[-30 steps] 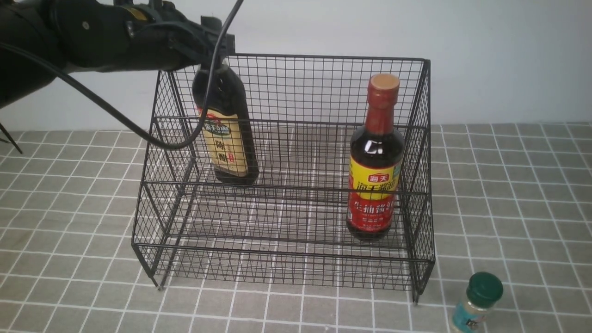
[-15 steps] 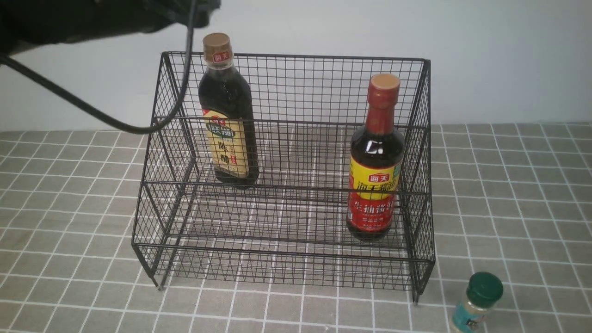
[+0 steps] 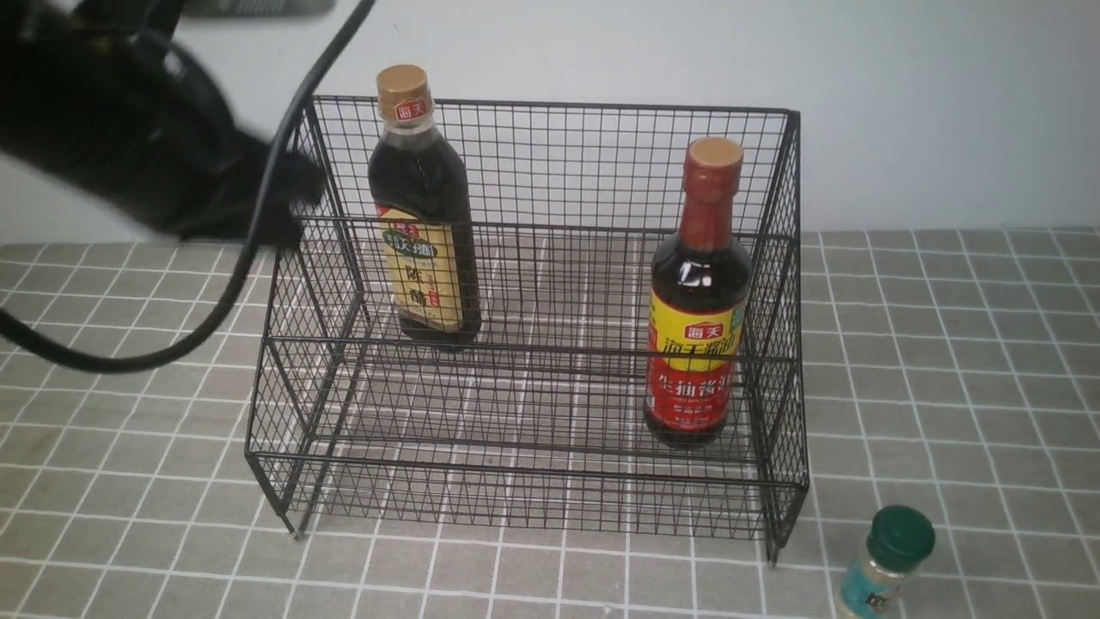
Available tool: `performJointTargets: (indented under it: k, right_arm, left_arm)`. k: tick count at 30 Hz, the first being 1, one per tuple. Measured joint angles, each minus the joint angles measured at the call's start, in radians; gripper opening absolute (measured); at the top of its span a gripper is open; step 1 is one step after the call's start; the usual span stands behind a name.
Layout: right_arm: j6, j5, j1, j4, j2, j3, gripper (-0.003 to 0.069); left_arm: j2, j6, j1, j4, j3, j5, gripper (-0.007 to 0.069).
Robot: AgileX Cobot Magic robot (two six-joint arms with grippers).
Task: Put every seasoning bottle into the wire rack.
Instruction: Use the left arm to put the condiment bottle back on the shelf
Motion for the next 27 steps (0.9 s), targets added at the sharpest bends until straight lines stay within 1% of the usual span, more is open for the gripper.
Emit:
performJointTargets:
  k: [1,2,4,7,10,15,22,27]
  right_arm:
    - [0.0,0.0,0.0,0.0,0.0,0.0,0.0463]
    - [0.0,0.0,0.0,0.0,0.0,0.0,0.0463]
    - [0.0,0.0,0.0,0.0,0.0,0.0,0.0463]
    - [0.0,0.0,0.0,0.0,0.0,0.0,0.0463]
    - [0.0,0.0,0.0,0.0,0.0,0.0,0.0463]
    - [0.0,0.0,0.0,0.0,0.0,0.0,0.0463]
    - [0.0,0.0,0.0,0.0,0.0,0.0,0.0463]
    - [0.0,-0.001,0.0,0.0,0.0,0.0,0.0463]
  left_arm:
    - [0.006,0.004,0.015,-0.005,0.0,0.046,-0.0007]
    - [0.021,0.044,0.032,-0.021,0.0,0.06,-0.0007]
    - [0.034,0.094,0.034,-0.041,0.0,0.022,-0.0007]
    - [0.058,0.216,0.005,-0.109,0.0,-0.12,-0.0007]
    - [0.08,0.278,-0.054,-0.144,0.0,-0.237,-0.0007]
    - [0.138,0.288,-0.09,-0.159,0.0,-0.327,-0.0007]
    - [0.226,0.288,-0.09,-0.166,0.0,-0.409,-0.0007]
    - [0.271,0.288,-0.09,-0.214,0.0,-0.472,-0.0007]
